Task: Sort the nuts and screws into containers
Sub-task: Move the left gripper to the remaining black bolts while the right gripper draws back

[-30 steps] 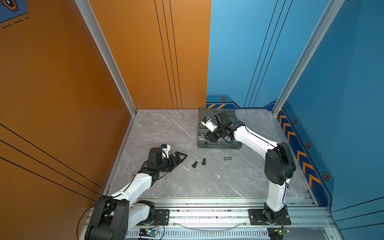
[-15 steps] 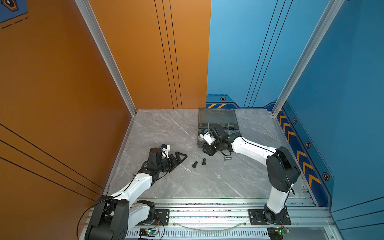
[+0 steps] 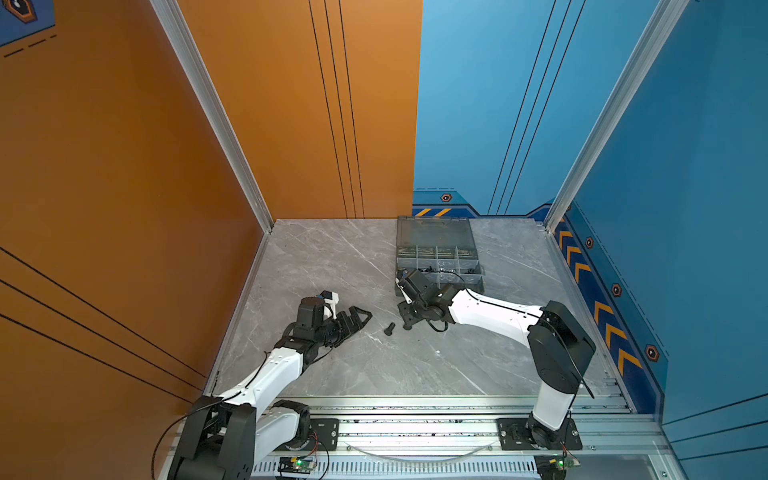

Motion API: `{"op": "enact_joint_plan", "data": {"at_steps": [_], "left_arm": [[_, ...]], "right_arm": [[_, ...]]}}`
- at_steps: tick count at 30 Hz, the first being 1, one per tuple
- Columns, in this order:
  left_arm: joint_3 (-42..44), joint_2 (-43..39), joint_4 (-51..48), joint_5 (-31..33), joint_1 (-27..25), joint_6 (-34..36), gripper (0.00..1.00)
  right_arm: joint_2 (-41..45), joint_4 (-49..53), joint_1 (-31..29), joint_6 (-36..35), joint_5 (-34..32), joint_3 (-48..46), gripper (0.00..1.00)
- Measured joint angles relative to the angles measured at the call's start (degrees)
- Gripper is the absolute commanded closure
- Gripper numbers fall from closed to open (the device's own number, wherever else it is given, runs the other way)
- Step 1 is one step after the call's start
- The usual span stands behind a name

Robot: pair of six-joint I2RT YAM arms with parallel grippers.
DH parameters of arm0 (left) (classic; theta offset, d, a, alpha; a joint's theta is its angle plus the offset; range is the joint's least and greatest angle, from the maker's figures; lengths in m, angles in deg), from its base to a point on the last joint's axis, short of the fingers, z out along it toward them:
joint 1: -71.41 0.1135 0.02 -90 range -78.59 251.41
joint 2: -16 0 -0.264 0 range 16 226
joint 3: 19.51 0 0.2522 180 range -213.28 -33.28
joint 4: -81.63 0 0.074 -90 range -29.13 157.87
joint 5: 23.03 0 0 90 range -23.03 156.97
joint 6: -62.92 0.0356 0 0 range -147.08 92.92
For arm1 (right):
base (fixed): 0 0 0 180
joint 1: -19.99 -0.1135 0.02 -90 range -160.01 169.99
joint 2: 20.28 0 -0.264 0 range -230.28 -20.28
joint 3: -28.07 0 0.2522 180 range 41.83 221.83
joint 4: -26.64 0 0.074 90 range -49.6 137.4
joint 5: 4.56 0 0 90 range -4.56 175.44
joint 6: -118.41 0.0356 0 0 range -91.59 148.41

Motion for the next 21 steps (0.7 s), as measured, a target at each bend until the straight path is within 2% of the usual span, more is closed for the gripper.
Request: {"op": "enact_joint_plan", "data": {"at_steps": [12,21], "left_arm": [[-3.48,-2.32,-4.76,21.73,-16.39,11.69,0.02],[-8.39,5.73,-5.62,34.05,-25.16,18.43,0.02]], "right_arm": [[7.06,0.98,1.66,3.8,0.46,-6.58,0.5],[14.38,1.07,6.21,4.24,4.98,-12.48,0.49]]}}
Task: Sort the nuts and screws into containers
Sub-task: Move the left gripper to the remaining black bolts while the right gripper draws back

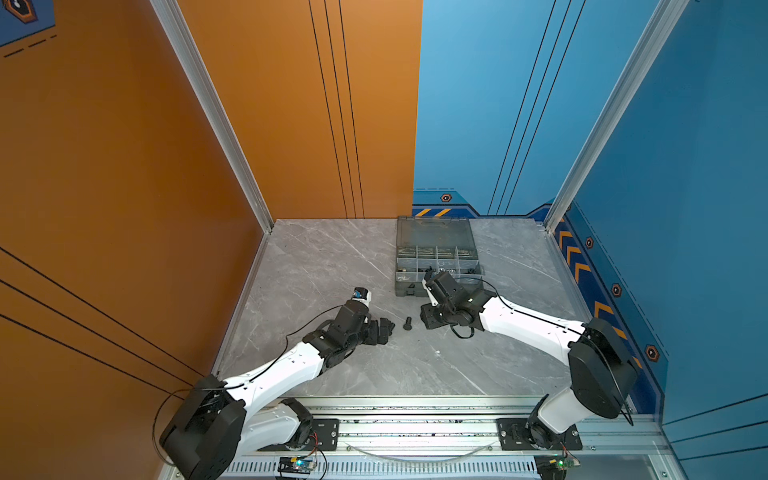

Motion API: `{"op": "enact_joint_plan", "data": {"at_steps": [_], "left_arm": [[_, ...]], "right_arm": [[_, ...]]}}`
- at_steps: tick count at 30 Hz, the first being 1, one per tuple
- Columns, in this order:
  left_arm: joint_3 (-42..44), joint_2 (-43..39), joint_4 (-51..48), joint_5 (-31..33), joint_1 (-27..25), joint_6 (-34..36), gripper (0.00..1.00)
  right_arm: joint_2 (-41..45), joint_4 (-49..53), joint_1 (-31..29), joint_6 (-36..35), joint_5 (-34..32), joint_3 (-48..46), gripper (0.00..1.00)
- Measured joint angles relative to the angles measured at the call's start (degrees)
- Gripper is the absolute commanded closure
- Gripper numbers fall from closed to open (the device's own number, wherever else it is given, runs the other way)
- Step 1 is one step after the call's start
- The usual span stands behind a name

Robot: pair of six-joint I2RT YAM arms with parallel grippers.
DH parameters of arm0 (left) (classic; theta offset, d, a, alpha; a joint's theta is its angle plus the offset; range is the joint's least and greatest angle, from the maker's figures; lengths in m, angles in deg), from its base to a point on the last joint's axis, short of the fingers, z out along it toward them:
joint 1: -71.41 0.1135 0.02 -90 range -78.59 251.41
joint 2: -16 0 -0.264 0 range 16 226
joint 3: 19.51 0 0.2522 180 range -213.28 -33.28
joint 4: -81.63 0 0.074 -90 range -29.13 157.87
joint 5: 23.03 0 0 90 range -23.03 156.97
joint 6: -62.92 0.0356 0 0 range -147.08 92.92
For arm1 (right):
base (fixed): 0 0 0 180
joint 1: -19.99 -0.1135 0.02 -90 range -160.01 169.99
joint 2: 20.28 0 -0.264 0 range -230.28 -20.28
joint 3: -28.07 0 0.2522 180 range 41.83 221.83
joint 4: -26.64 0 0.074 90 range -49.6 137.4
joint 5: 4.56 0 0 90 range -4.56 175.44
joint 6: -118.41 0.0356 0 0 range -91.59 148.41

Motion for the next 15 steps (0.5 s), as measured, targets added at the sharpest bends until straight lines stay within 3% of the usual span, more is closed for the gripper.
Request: {"op": "enact_joint_plan", "data": {"at_steps": [3,15], "left_arm": [[-1.77,3.72,-0.35,2.21,-1.81,1.49,0.0],[-7.04,11.87,-2.78,6.38,-5.55,3.89,0.09]], "right_arm": [[2.29,0.22,1.27,0.02,1.11,-1.44,0.49],[7.23,0.22,5.64,0.04,4.15,-5.46,0.48]]}}
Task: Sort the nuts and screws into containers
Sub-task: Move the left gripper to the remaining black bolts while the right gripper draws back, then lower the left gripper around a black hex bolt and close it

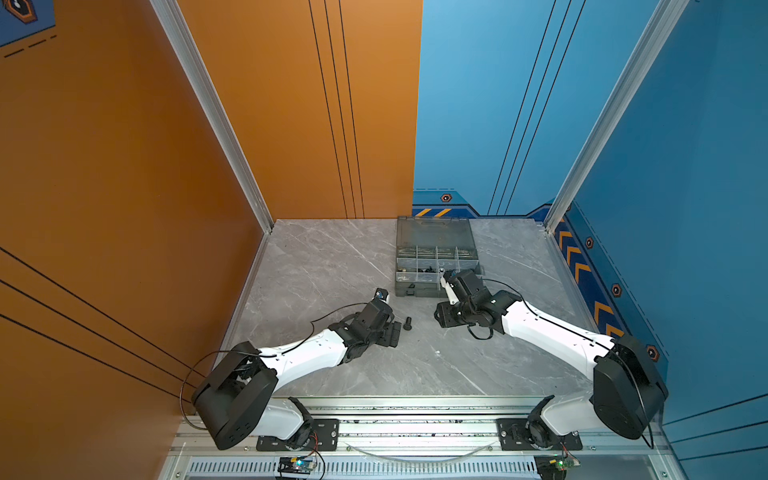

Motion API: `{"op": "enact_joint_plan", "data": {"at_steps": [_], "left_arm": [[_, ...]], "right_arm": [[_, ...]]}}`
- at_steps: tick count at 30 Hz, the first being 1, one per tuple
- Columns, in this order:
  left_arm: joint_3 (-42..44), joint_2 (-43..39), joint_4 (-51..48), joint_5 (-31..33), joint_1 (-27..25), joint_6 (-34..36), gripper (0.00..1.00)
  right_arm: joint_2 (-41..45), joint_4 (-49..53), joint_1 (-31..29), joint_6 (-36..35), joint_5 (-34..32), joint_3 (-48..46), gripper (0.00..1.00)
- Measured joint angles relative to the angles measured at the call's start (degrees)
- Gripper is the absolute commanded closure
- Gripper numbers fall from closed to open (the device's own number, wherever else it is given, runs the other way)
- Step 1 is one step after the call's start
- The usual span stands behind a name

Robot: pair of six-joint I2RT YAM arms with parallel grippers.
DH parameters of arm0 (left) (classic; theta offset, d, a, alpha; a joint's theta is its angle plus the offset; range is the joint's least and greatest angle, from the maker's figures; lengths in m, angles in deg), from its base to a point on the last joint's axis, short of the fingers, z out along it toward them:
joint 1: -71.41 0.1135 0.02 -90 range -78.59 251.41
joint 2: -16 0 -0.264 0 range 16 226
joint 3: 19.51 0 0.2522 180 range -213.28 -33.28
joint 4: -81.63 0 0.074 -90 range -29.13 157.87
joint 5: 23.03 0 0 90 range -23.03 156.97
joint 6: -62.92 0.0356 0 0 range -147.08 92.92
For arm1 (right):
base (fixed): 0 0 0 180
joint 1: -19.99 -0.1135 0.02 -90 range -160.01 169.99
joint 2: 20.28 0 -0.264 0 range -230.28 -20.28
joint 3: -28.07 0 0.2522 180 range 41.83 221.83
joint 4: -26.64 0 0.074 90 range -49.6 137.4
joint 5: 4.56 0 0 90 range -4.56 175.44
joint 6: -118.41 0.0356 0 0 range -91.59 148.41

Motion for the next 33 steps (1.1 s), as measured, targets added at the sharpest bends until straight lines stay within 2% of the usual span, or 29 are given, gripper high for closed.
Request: {"op": "enact_joint_plan", "data": {"at_steps": [9,10,15,26,33], "left_arm": [[-0.22,3.54,-0.44,-0.02,-0.02,-0.39,0.13],[-0.22,3.74,-0.42,-0.02,-0.02,-0.44,0.17],[-0.39,5.51,-0.33,-0.04,0.0,-1.03,0.26],[-2.19,9.46,0.13,-0.09,0.0,-2.69,0.31],[-3.39,10.64,0.13,-0.11,0.0,-3.17,0.41]], "right_arm": [[0.35,-0.52,0.37,0.59,1.01,-2.14,0.48],[0.44,-0.55,0.37,0.61,1.07,-2.49,0.48],[0.68,-0.55,0.46,0.83,1.09,-3.21,0.48],[1.18,-0.94,0.68,1.01,1.27,-3.28,0.48],[1.18,-0.94,0.72,1.01,1.27,-3.34,0.48]]}}
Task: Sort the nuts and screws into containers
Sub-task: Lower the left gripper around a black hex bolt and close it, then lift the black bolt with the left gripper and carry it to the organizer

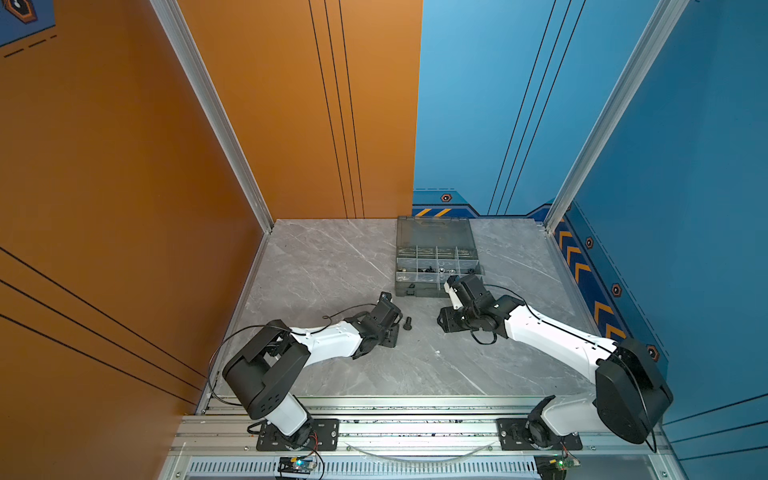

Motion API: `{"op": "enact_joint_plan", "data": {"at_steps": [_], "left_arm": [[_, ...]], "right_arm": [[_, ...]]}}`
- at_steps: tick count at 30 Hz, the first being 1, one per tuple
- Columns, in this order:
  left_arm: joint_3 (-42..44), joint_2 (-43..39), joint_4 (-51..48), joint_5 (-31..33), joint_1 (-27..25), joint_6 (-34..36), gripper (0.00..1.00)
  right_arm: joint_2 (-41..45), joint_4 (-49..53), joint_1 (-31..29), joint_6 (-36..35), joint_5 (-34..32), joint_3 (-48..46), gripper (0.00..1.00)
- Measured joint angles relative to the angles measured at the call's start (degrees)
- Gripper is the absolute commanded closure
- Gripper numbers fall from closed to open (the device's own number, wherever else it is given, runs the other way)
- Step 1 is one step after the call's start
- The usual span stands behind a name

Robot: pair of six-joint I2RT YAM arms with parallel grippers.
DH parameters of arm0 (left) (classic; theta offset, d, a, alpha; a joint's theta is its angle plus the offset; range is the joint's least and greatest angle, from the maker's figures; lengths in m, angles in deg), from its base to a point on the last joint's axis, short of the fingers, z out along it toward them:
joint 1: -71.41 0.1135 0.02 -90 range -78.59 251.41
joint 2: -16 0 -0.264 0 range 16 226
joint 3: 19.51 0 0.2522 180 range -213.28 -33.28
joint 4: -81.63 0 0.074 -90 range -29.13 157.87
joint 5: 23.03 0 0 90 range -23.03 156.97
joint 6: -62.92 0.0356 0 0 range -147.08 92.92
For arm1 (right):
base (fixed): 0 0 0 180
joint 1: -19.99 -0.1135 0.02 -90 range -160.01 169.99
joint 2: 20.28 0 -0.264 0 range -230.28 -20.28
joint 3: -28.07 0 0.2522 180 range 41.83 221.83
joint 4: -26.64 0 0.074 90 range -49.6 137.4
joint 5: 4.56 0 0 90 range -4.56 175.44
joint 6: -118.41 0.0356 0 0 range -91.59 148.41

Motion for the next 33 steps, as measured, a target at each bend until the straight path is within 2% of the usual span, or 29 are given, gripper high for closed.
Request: {"op": "enact_joint_plan", "data": {"at_steps": [19,22,24,33], "left_arm": [[-2.23,1.81,-0.59,-2.84,0.15,-0.48,0.73],[-2.78,1.86,-0.46,-3.69,0.24,-0.52,0.84],[-2.86,1.95,-0.44,-4.46,0.46,-0.79,0.99],[-2.8,1.2,-0.68,-7.23,1.88,-1.44,1.0]], "right_arm": [[0.5,0.02,0.07,0.0,0.0,-0.13,0.48],[0.76,0.02,0.07,0.0,0.0,-0.15,0.48],[0.76,0.02,0.07,0.0,-0.02,-0.2,0.48],[2.64,0.04,0.13,0.02,-0.02,-0.46,0.48]]}}
